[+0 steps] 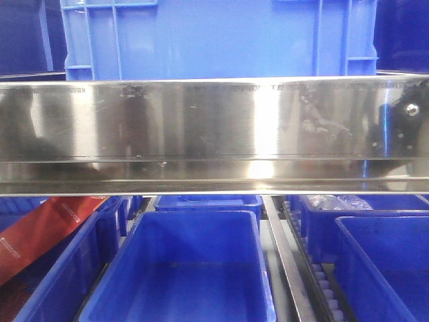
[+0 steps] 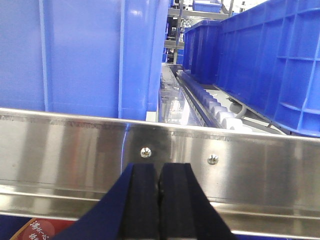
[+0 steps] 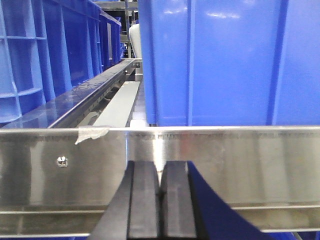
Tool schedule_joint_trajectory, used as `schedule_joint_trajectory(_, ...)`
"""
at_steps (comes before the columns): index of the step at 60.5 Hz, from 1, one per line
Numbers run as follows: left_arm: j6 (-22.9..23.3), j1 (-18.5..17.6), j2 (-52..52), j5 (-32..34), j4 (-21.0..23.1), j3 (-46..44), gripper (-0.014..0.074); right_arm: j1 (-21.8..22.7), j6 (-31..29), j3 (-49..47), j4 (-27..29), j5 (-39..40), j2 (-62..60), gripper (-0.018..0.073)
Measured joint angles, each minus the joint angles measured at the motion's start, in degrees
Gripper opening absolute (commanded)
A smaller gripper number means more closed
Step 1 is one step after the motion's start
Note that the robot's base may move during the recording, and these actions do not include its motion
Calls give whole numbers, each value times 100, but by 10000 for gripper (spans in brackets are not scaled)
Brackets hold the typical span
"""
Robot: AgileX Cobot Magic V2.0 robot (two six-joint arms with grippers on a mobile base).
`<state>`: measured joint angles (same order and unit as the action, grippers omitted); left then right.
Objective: Place cylindrical capacitor in blue bin on shelf
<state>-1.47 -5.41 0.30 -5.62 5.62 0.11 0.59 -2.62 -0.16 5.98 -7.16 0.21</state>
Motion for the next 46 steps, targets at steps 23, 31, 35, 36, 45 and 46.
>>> schedule_joint_trajectory(23, 0, 0, 0, 0, 0, 0, -111, 0, 0, 0, 0, 18, 0, -160)
schedule_joint_trajectory(31, 0, 0, 0, 0, 0, 0, -111, 0, 0, 0, 0, 18, 0, -160)
schedule_joint_trajectory(35, 0, 0, 0, 0, 0, 0, -111, 0, 0, 0, 0, 18, 0, -160)
schedule_joint_trajectory(36, 0, 0, 0, 0, 0, 0, -111, 0, 0, 0, 0, 18, 0, -160)
schedule_joint_trajectory(45, 0, 0, 0, 0, 0, 0, -111, 0, 0, 0, 0, 18, 0, -160)
schedule_joint_trajectory(46, 0, 0, 0, 0, 0, 0, -111, 0, 0, 0, 0, 18, 0, -160)
